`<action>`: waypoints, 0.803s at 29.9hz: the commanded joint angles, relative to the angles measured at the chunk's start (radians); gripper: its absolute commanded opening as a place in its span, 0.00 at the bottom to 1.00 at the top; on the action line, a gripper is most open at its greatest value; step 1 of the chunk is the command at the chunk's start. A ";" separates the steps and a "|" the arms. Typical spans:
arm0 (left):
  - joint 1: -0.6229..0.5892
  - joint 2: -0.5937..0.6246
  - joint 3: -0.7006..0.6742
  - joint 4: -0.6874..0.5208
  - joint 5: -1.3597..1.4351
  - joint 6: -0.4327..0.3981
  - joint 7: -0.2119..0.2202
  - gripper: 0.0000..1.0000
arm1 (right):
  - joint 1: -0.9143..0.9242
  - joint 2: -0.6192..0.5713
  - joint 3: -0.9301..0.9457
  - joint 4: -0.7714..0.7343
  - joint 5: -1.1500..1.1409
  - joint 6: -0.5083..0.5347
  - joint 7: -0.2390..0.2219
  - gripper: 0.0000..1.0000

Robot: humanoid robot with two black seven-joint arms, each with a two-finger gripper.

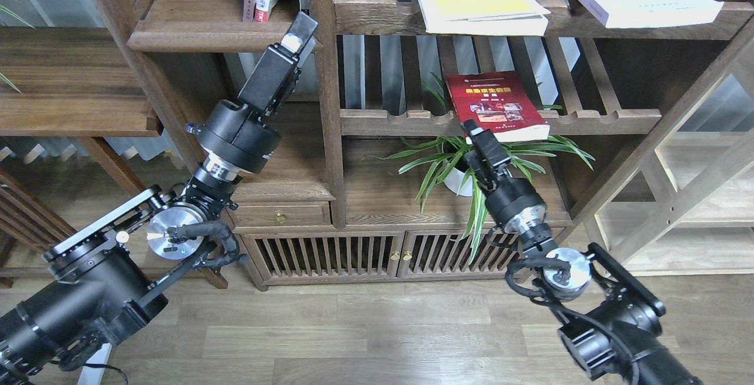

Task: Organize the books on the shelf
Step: 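Reach the right gripper toward the red book on the middle shelf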

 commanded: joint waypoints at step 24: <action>0.121 0.062 0.069 -0.006 -0.001 0.001 0.001 1.00 | 0.168 0.007 0.020 -0.246 0.081 -0.132 -0.005 1.00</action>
